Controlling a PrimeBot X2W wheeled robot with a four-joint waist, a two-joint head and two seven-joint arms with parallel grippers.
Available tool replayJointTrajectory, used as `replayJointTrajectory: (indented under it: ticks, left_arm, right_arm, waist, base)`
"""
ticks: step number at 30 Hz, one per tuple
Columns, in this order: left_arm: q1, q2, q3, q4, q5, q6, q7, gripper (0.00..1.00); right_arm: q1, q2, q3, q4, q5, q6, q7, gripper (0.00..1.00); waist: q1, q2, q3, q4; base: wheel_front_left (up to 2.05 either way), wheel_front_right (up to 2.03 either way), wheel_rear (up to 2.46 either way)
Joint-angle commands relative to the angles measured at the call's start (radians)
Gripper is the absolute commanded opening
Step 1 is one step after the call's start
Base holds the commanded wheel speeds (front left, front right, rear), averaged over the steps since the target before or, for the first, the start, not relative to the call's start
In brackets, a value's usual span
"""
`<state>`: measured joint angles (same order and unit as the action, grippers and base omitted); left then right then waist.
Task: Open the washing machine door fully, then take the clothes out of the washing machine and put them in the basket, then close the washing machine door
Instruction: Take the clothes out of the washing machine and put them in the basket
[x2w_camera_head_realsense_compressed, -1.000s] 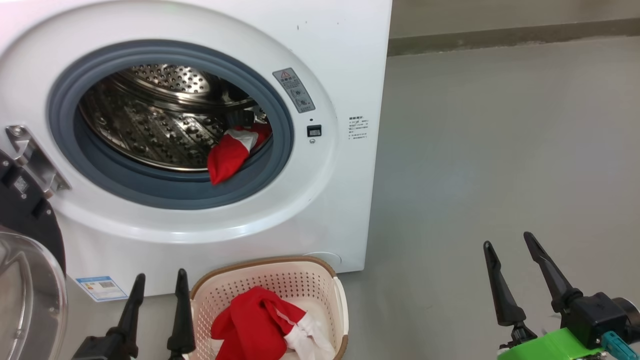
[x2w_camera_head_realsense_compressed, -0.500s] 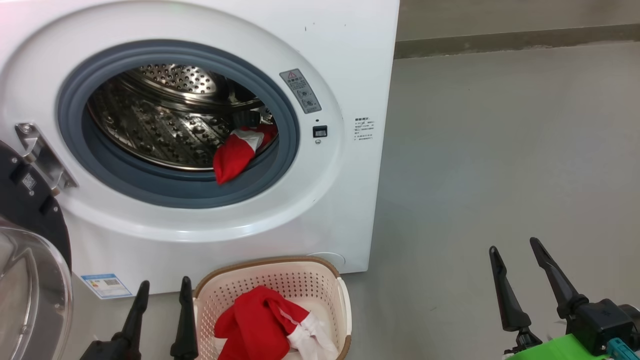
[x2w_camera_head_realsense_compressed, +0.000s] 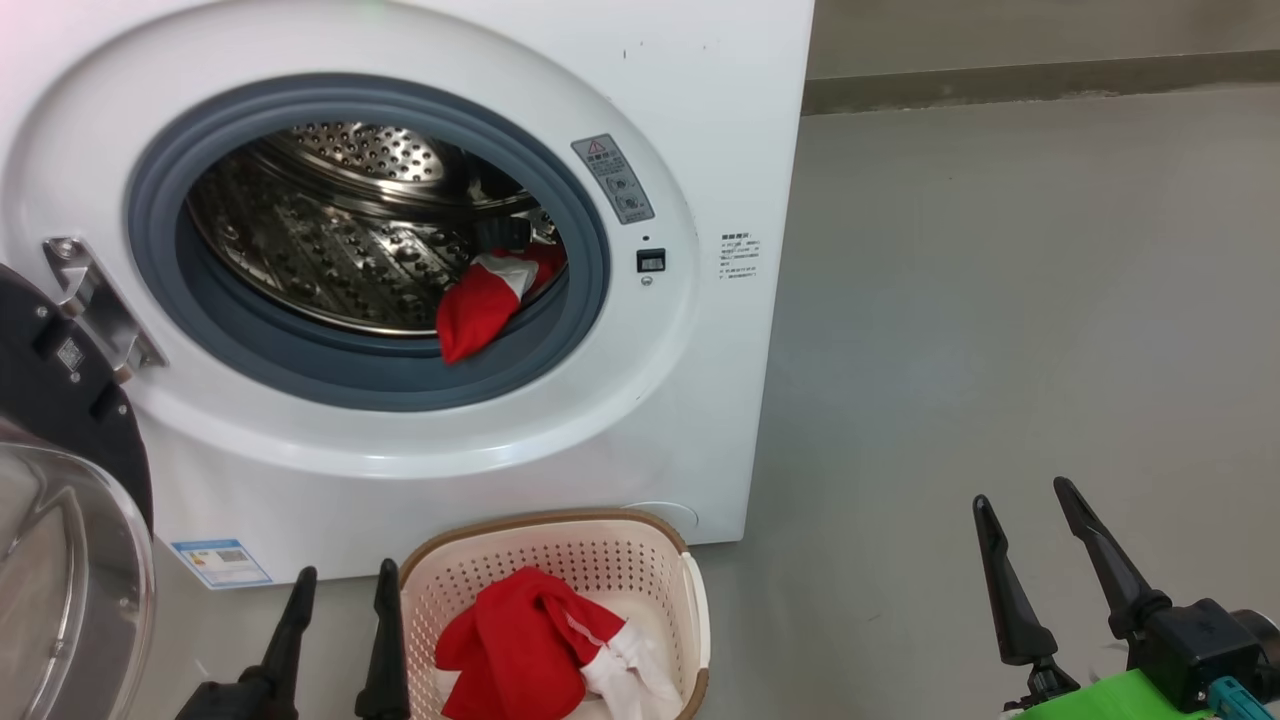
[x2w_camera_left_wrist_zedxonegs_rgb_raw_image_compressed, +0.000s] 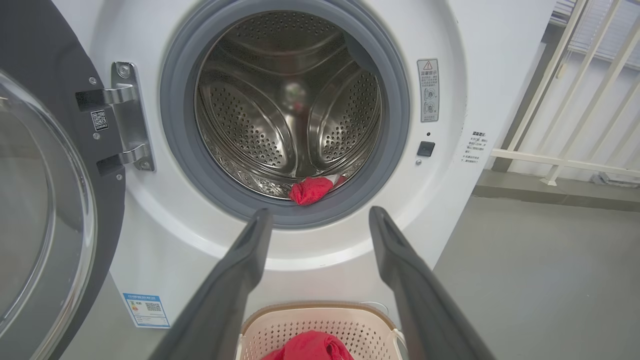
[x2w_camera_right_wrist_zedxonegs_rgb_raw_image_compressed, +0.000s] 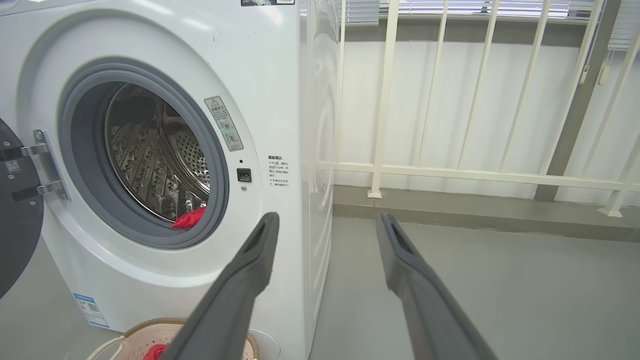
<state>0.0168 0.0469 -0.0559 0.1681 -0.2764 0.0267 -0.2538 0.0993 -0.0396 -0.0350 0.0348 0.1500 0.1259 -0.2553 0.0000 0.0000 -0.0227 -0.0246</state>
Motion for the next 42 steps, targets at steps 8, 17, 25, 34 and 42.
replayJointTrajectory:
  ticks: [8, 17, 25, 34, 42]
  left_arm:
    - [-0.073, 0.007, 0.015, -0.012, -0.003, 0.003, -0.008, 1.00]
    - [-0.186, 0.006, -0.012, -0.002, -0.010, 0.002, -0.003, 1.00]
    - [-0.364, 0.005, -0.026, 0.072, -0.044, 0.000, -0.004, 1.00]
    - [-0.568, 0.013, 0.014, 0.181, -0.064, 0.000, -0.007, 1.00]
    - [-0.706, 0.036, 0.051, 0.276, -0.065, -0.015, -0.008, 1.00]
  right_arm:
    - [-0.027, -0.011, 0.029, -0.028, 0.002, 0.005, -0.006, 1.00]
    - [-0.087, -0.011, 0.048, -0.040, -0.006, 0.005, -0.006, 1.00]
    - [-0.154, -0.011, 0.069, -0.033, -0.009, 0.005, -0.006, 1.00]
    - [-0.227, -0.011, 0.105, -0.036, -0.020, 0.005, -0.006, 1.00]
    - [-0.261, -0.011, 0.131, -0.031, -0.016, 0.005, -0.006, 1.00]
  waist:
    - [0.0000, 0.0000, 0.034, 0.010]
    - [0.0000, 0.0000, 0.152, 0.013]
    - [0.0000, 0.0000, 0.262, 0.014]
    - [0.0000, 0.0000, 0.370, -0.017]
    - [0.0000, 0.0000, 0.440, -0.052]
  base:
    - [0.00, 0.00, 0.00]
    - [0.00, 0.00, 0.00]
    - [0.00, 0.00, 0.00]
    - [0.00, 0.00, 0.00]
    - [0.00, 0.00, 0.00]
